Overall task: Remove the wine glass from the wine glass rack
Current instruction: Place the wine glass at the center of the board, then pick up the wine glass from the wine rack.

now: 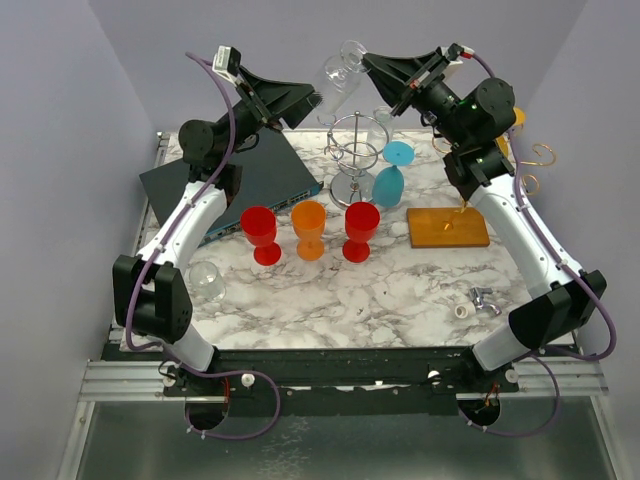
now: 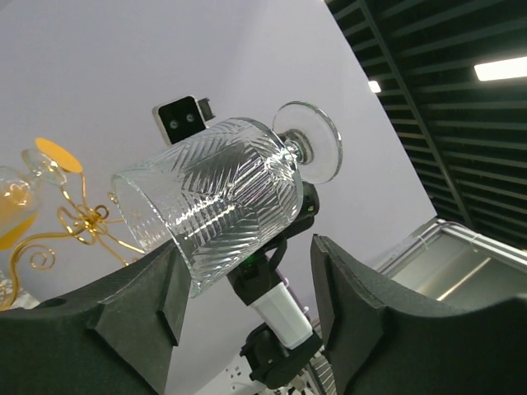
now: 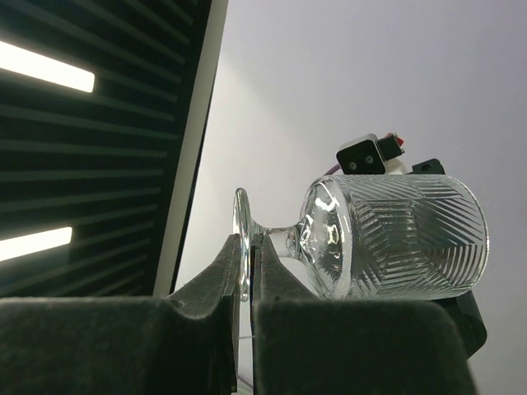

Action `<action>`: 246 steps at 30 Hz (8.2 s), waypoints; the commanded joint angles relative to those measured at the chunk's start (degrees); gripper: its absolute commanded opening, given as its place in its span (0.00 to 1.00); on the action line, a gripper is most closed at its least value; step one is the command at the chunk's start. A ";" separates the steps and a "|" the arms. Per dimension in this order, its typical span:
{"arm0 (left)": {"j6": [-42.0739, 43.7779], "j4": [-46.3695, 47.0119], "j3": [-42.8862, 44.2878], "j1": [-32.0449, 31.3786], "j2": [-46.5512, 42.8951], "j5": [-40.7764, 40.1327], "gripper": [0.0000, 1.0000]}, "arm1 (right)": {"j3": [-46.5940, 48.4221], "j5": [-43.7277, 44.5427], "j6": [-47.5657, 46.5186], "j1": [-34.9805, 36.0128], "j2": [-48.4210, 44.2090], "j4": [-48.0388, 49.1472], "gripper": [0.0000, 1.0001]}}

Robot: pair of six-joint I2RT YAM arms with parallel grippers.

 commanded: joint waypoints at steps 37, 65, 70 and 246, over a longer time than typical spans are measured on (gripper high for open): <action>28.97 -53.98 4.28 -4.26 -18.12 -4.57 0.00 | -0.70 17.33 -43.31 0.29 -18.46 -35.16 0.87; 47.17 -123.43 3.78 -36.32 -19.43 -55.14 0.00 | 15.86 30.44 -72.77 0.32 -11.37 -54.30 1.00; 44.49 -122.80 -4.08 -37.13 -18.78 -58.65 0.00 | 16.97 30.89 -73.39 0.32 -11.02 -54.33 1.00; 56.28 -93.00 3.19 -16.48 -18.12 -19.94 0.66 | 18.52 -6.29 -51.17 -47.70 11.43 -52.25 0.01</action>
